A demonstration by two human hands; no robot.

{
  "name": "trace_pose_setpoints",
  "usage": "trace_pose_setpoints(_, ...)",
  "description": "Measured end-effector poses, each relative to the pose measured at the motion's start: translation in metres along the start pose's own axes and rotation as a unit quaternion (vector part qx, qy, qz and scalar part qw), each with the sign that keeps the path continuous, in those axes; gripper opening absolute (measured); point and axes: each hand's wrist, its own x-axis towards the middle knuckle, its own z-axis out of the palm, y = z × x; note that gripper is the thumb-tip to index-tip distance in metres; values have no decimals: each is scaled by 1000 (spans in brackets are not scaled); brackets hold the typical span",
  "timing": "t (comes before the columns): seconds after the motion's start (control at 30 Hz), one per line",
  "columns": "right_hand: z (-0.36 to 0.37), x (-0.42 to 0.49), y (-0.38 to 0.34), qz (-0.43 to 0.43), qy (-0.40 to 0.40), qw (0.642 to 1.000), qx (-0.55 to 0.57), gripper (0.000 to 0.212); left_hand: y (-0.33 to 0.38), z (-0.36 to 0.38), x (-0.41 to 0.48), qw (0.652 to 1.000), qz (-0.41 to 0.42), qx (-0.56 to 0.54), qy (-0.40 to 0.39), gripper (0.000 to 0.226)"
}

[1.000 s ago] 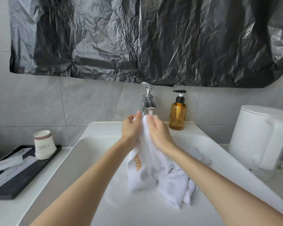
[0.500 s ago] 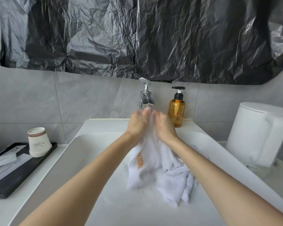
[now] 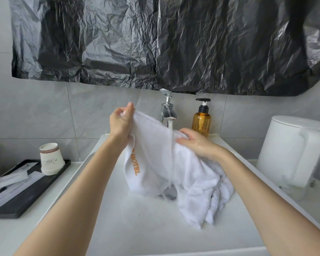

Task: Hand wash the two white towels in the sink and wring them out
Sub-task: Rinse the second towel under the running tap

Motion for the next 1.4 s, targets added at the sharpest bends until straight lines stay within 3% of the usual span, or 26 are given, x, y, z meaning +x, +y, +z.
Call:
trace_pose_setpoints(0.1, -3, 4, -5, 26, 63, 996, 64, 22, -15, -2, 3, 986, 97, 131, -24, 20)
trace_pose_setpoints(0.17, -3, 6, -3, 62, 87, 987, 122, 13, -28, -1, 2, 973, 112, 188, -75, 16)
trace_pose_setpoints(0.27, -7, 6, -3, 115, 137, 965, 192, 10, -45, 0, -2, 950, 98, 259, -143, 20)
trace_pose_setpoints(0.33, -9, 6, -4, 141, 163, 951, 221, 13, -52, 3, -12, 932, 41, 297, -205, 37)
trace_pose_setpoints(0.4, -10, 5, -5, 168, 178, 939, 242, 14, -55, 8, -23, 881, 38, 393, -259, 53)
trace_pose_setpoints(0.5, -12, 3, -8, 200, 179, 922, 280, 24, -54, 17, -41, 793, 132, 518, -292, 54)
trace_pose_setpoints(0.6, -15, 2, -10, 202, 174, 912, 312, 23, -56, 23, -51, 804, 148, 477, -323, 28)
trace_pose_setpoints(0.7, -17, 1, -10, 202, 160, 899, 353, 18, -61, 20, -50, 813, 178, 463, -306, 8)
trace_pose_setpoints(0.73, -17, 0, -9, 200, 158, 894, 368, 17, -63, 20, -48, 831, 165, 416, -330, 10)
trace_pose_setpoints(0.8, -18, -2, -11, 189, 152, 877, 415, 17, -65, 20, -49, 858, 84, 286, -419, 41)
trace_pose_setpoints(0.87, -18, -1, -11, 185, 142, 857, 459, 25, -65, 22, -54, 849, 39, 253, -462, 56)
trace_pose_setpoints(0.9, -17, -2, -11, 186, 136, 850, 474, 28, -66, 24, -56, 844, 43, 262, -465, 50)
trace_pose_setpoints(1.03, -11, -2, -12, 188, 134, 869, 437, 29, -70, 33, -63, 875, 76, 241, -414, 10)
trace_pose_setpoints(1.13, -12, 1, -12, 179, 140, 870, 438, 31, -65, 34, -66, 885, 65, 240, -394, 31)
trace_pose_setpoints(1.23, -16, 3, -9, 174, 140, 858, 464, 38, -57, 28, -55, 891, 36, 236, -385, 9)
trace_pose_setpoints(1.3, -17, 6, -1, 185, 155, 847, 473, 33, -49, 20, -47, 898, 24, 236, -371, 7)
trace_pose_setpoints(1.37, -18, 9, 4, 214, 191, 877, 384, 15, -41, 13, -39, 907, 28, 237, -347, 15)
trace_pose_setpoints(1.4, -18, 8, 5, 226, 197, 894, 332, 21, -37, 10, -36, 910, 31, 239, -337, 17)
